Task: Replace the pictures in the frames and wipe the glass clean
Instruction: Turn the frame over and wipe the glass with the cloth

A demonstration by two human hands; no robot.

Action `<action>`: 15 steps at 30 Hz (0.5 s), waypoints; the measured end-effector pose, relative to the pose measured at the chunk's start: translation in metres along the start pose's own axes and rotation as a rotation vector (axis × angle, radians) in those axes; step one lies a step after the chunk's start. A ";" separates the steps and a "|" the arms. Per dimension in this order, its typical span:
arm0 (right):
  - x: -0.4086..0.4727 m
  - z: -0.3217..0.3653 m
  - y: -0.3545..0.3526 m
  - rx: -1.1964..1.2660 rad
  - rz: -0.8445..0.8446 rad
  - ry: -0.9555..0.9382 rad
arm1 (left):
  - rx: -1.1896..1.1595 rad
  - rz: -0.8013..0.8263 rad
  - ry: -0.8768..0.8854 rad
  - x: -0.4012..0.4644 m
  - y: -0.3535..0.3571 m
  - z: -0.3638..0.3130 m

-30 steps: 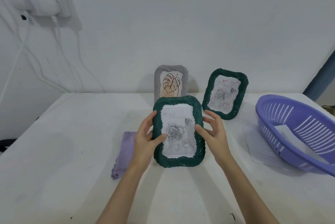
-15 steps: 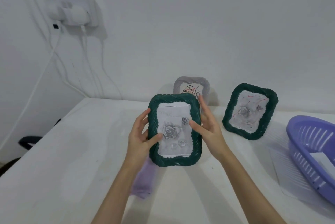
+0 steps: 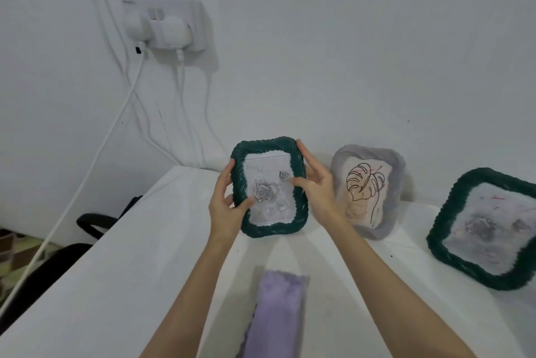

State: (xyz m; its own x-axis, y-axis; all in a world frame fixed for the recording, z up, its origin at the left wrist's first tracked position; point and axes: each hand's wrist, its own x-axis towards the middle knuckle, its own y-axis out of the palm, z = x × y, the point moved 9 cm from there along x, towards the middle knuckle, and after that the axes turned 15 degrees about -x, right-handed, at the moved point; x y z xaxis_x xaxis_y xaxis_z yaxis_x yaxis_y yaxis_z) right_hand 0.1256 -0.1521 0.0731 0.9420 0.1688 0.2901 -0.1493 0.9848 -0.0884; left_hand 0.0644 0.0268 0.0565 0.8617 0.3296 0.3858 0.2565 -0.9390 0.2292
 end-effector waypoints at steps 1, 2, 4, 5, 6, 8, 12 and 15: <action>0.007 -0.005 0.004 0.005 0.000 0.011 | 0.002 -0.008 0.000 0.006 -0.002 0.003; 0.013 -0.010 0.006 0.008 -0.004 0.024 | 0.005 -0.014 -0.001 0.011 -0.005 0.007; 0.022 -0.020 0.010 0.015 -0.017 0.048 | 0.022 -0.028 -0.010 0.017 -0.009 0.015; 0.024 -0.026 0.012 0.017 -0.016 0.058 | 0.030 -0.034 -0.019 0.018 -0.010 0.019; 0.026 -0.031 0.014 0.020 -0.014 0.070 | 0.037 -0.037 -0.028 0.017 -0.011 0.022; 0.027 -0.040 0.016 0.031 -0.013 0.088 | 0.044 -0.038 -0.035 0.015 -0.012 0.027; 0.029 -0.038 0.015 -0.061 0.027 0.037 | 0.060 -0.024 -0.012 0.012 -0.009 0.026; 0.018 -0.036 0.014 -0.248 0.089 -0.009 | 0.094 0.023 -0.048 0.002 -0.008 0.029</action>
State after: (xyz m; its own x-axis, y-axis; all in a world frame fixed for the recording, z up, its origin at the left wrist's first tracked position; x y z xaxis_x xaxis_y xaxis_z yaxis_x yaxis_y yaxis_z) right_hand 0.1512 -0.1367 0.0424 0.9255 0.2558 0.2793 -0.1523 0.9265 -0.3441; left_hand 0.0769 0.0327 0.0299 0.8871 0.3047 0.3466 0.2744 -0.9521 0.1348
